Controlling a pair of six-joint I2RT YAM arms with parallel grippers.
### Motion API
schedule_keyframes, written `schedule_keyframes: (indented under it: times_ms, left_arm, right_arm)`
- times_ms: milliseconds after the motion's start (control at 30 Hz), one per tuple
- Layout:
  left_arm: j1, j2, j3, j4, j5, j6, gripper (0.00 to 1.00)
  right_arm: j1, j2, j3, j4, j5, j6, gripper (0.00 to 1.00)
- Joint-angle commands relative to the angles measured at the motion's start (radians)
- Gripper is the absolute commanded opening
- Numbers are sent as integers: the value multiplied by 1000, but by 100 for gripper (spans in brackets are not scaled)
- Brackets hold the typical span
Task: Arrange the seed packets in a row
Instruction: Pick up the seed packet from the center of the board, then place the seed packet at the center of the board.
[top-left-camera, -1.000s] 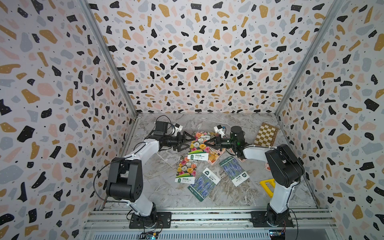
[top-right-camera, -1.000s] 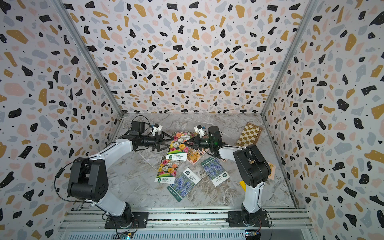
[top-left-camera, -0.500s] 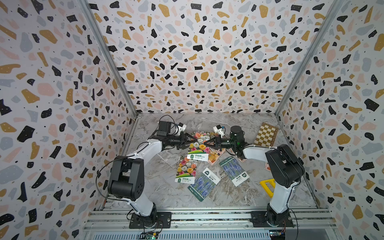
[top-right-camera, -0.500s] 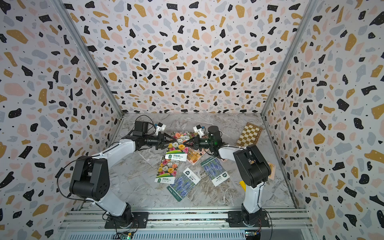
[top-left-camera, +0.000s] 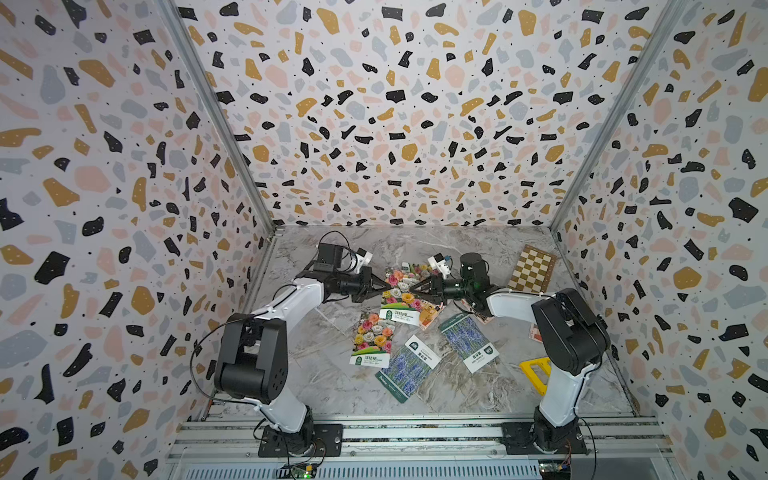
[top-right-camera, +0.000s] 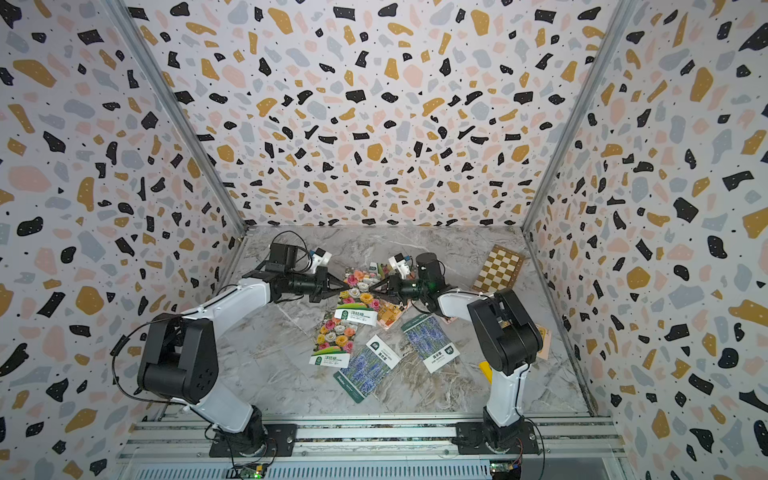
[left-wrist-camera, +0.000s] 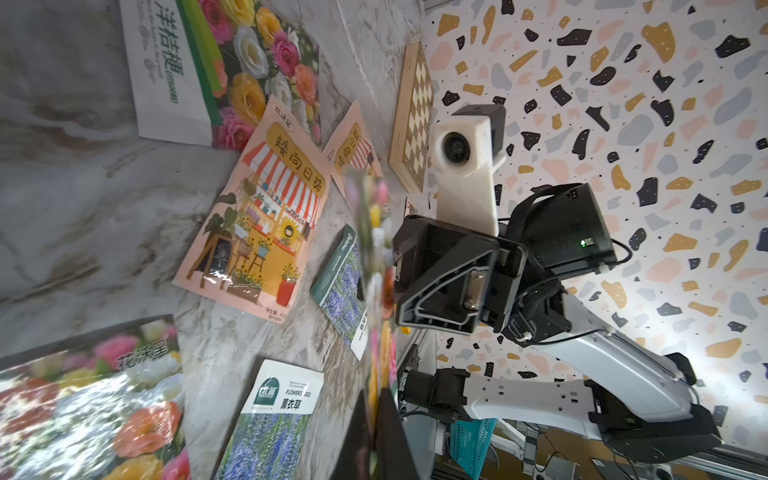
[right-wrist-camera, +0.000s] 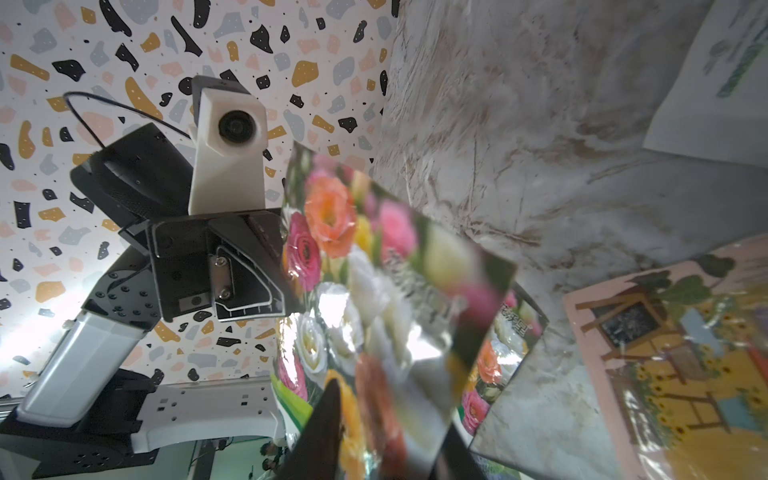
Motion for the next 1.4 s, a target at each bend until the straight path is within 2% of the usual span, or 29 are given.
schedule_keyframes:
  times_ms: [0,67,167,333,467,600,867,1033,1300,1367]
  left_arm:
    - [15,-19,74,-234,-71,164,0]
    - [38,-30,111,-347,-120,239,0]
    - [87,-48,153,-477,-188,326,0]
    - [148,-36,250,-638,-392,469,0]
    - [201,40,349,-717,-538,562,0]
    - [272,152,445,-730,-539,666,0]
    - [350,352,598,-813,-697,822,0]
    - [369,393,588,-763,-848,848,10]
    - [373,428,533,-615,-1086,884,13]
    - [375,425,517,-580,-1144,877,21]
  right_arm:
    - [-36,-84,30,-115,60,-116,68]
    - [-64,-105,29,-176,89,-172,77]
    - [-109,-130,24,-250,139,-243,83]
    - [-150,-164,16,-324,220,-328,86]
    - [-157,-179,17,-382,270,-372,86]
    - [-162,-176,1,-407,269,-379,86]
    - [-224,-195,-19,-437,281,-407,86]
    - [-244,-214,-54,-406,295,-390,86]
    - [-243,-195,-65,-381,296,-368,86]
    - [-244,-196,-65,-380,300,-366,86]
